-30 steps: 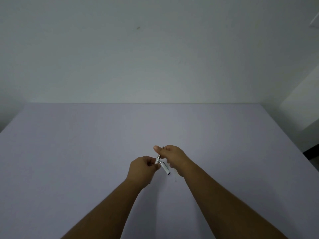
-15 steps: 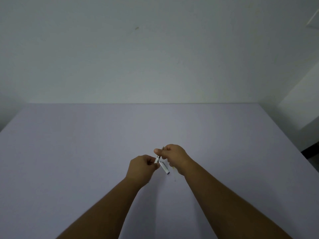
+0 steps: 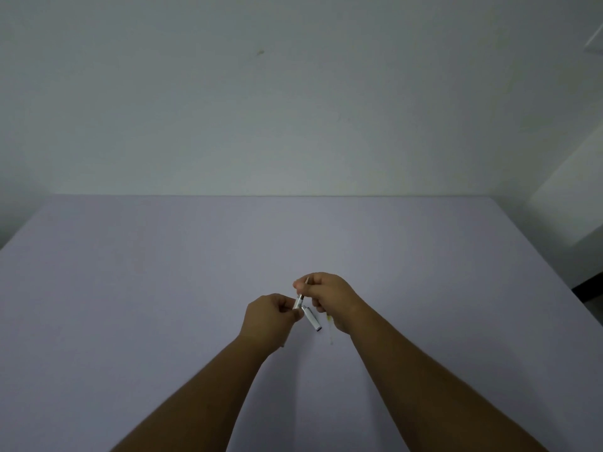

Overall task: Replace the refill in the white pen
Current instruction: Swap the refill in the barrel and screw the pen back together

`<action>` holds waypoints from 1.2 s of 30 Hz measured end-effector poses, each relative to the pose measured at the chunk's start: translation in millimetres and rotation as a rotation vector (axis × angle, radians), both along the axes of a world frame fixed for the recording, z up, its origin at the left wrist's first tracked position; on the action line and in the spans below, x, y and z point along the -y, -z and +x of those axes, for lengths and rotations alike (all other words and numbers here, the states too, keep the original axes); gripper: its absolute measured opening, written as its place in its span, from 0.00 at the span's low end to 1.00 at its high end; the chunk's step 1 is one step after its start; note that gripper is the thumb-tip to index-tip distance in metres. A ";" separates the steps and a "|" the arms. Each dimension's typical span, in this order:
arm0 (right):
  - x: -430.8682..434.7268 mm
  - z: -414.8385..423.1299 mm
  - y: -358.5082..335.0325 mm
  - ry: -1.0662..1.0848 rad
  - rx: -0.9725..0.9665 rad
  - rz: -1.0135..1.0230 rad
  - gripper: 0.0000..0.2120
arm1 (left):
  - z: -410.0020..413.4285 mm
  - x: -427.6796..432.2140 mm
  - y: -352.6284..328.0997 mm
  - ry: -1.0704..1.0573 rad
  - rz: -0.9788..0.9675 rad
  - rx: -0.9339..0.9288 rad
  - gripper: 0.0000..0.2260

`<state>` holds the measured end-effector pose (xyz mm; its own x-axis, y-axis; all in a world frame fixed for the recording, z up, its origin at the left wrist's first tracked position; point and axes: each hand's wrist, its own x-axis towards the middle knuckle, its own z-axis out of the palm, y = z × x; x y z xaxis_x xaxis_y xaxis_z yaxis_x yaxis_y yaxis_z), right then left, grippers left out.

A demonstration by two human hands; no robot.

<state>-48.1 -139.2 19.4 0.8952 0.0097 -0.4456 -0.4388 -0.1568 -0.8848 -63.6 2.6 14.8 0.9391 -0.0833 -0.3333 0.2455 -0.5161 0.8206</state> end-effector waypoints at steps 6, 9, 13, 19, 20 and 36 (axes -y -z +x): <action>0.4 3.5 0.0 -0.014 -0.018 -0.138 0.14 | -0.1 3.0 1.0 0.002 0.017 -0.013 0.04; 2.7 3.8 0.7 -0.011 -0.027 -0.035 0.05 | 1.9 4.0 0.4 0.009 0.046 -0.008 0.04; 2.8 5.8 2.8 -0.018 -0.033 -0.191 0.15 | 1.7 4.7 2.5 0.026 0.059 -0.009 0.04; 7.0 8.0 5.0 -0.011 -0.051 -0.042 0.08 | 7.1 4.4 6.8 0.006 0.075 -0.005 0.04; 6.1 9.2 5.5 -0.003 -0.058 -0.069 0.09 | 7.2 5.6 7.6 0.013 0.090 0.006 0.04; -1.0 7.3 65.3 -0.197 -0.016 -0.790 0.12 | 11.4 -14.0 31.9 -0.102 0.101 -0.130 0.09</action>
